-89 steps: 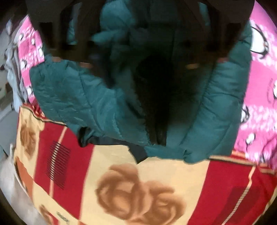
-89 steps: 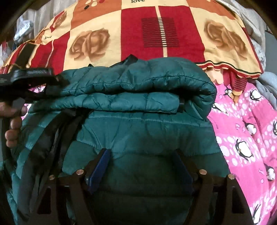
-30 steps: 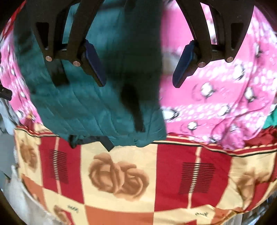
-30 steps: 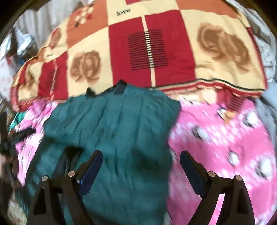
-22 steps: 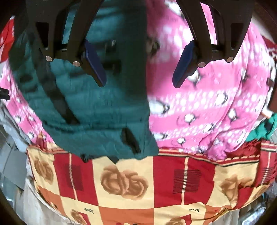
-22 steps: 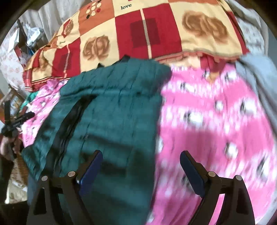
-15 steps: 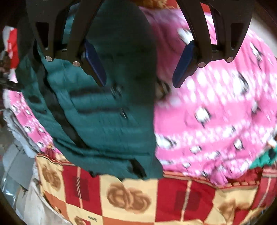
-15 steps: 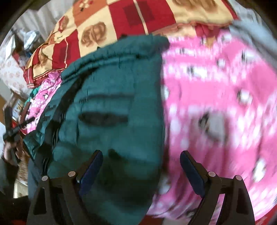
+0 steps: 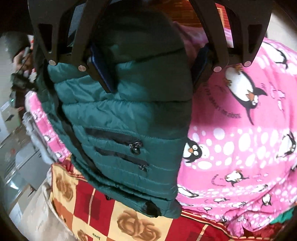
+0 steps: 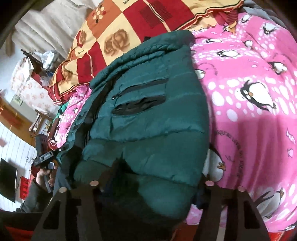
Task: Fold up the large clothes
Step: 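Press both grippers on the folded jacket to flatten it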
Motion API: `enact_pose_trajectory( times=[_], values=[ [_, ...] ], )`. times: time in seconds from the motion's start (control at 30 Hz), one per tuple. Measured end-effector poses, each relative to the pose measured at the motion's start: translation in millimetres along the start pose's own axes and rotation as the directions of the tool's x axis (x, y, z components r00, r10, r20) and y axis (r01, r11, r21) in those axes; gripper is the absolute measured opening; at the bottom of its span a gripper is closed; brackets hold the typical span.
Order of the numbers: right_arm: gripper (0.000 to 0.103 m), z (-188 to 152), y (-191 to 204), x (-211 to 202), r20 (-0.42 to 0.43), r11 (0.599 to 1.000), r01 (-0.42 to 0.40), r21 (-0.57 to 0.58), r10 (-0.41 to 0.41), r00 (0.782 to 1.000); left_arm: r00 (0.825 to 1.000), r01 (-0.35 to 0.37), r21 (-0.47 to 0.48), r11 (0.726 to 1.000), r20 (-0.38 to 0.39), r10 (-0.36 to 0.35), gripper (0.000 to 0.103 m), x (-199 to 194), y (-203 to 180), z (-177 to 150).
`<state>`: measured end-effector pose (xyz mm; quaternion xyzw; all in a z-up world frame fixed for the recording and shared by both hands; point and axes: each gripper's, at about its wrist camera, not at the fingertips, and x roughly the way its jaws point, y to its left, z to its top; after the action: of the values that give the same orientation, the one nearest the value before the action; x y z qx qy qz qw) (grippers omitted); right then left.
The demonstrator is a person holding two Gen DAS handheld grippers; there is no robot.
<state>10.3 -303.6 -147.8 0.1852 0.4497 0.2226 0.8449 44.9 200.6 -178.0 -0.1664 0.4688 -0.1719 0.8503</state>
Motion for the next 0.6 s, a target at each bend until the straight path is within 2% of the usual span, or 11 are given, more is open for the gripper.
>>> enact_pose_trajectory(
  times=[0.03, 0.07, 0.1, 0.13, 0.27, 0.4, 0.5, 0.57, 0.6],
  values=[
    [0.058, 0, 1, 0, 0.004, 1.0, 0.0, -0.006, 0.0, 1.0, 0.999, 0.034, -0.004, 0.999, 0.002, -0.034, 0.075, -1, -1, 1],
    [0.058, -1, 3, -1, 0.008, 1.0, 0.004, -0.019, -0.004, 1.0, 0.998, 0.059, -0.004, 0.998, 0.005, -0.059, 0.064, -3, -2, 2],
    [0.058, -2, 3, -1, 0.009, 1.0, 0.007, -0.024, -0.006, 1.0, 0.999, 0.047, -0.001, 0.999, 0.013, -0.047, 0.05, -5, -2, 3],
    [0.058, -2, 2, -1, 0.011, 1.0, 0.007, -0.025, -0.007, 1.0, 0.999, 0.031, 0.0, 1.0, 0.016, -0.031, 0.047, -6, -2, 4],
    [0.058, -2, -2, 2, 0.013, 1.0, -0.021, 0.008, 0.021, 1.0, 1.0, 0.023, -0.003, 1.0, 0.014, -0.023, 0.047, -5, 1, 4],
    [0.058, -6, -7, 3, -0.01, 0.997, -0.062, 0.043, 0.063, 0.998, 1.0, 0.017, 0.015, 1.0, -0.002, -0.017, 0.063, 3, -1, 1],
    [0.058, -6, -3, 1, -0.01, 0.998, -0.062, 0.022, 0.063, 0.998, 1.0, 0.008, 0.02, 1.0, -0.004, -0.008, 0.063, 5, -2, 2],
    [0.045, -6, 2, -2, 0.001, 0.998, -0.051, -0.02, 0.051, 0.999, 1.0, 0.014, 0.013, 1.0, 0.001, -0.014, 0.063, 5, -2, 2],
    [0.044, -5, 5, -4, 0.006, 0.998, -0.045, -0.042, 0.045, 0.999, 1.0, 0.018, 0.01, 1.0, 0.011, -0.019, 0.061, 3, -2, 1]
  ],
)
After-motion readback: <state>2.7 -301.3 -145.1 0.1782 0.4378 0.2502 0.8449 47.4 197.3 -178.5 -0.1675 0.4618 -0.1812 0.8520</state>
